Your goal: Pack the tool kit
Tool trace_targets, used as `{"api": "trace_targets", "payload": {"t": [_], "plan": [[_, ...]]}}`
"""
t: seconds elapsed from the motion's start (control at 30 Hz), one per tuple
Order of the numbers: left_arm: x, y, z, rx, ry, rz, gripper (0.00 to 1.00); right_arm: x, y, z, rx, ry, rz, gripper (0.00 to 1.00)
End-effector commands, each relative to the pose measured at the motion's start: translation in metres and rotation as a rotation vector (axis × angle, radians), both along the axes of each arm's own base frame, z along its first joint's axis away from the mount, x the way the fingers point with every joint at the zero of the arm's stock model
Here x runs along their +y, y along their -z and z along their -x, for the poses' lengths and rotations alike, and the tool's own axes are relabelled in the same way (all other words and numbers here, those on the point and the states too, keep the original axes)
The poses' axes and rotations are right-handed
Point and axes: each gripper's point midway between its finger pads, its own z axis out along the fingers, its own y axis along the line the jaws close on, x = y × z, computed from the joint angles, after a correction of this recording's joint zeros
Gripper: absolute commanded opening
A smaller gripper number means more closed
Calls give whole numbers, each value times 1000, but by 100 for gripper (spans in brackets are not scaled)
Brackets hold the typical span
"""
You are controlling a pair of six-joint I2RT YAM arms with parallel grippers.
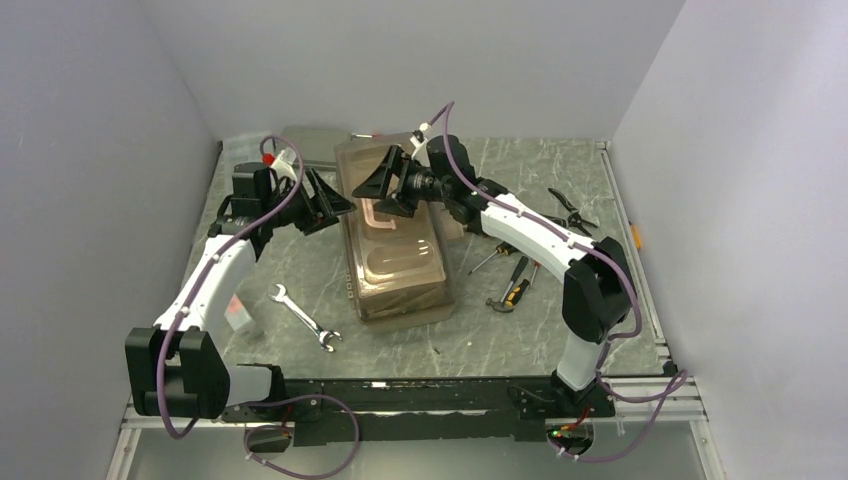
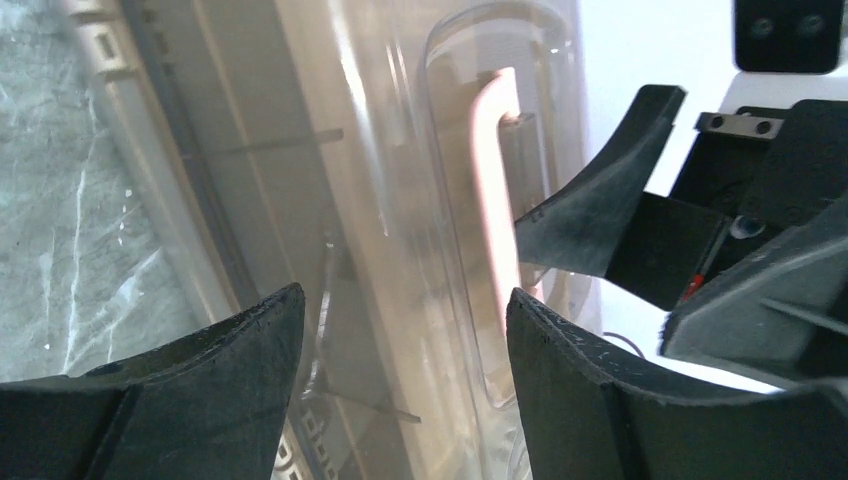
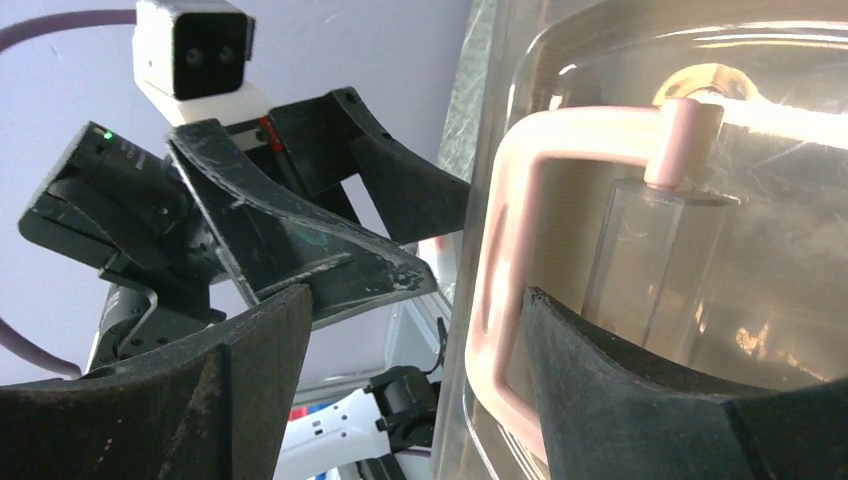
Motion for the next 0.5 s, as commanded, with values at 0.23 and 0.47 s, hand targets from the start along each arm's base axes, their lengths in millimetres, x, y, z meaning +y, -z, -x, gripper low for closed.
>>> {"api": "trace_targets", "payload": {"t": [0.23, 0.47], "plan": [[-7, -50, -13, -94, 10, 45, 77, 7, 2, 41, 100, -147, -72, 78], [-8, -56, -18, -71, -14, 82, 77, 1, -8, 39, 78, -145, -100, 78]]}}
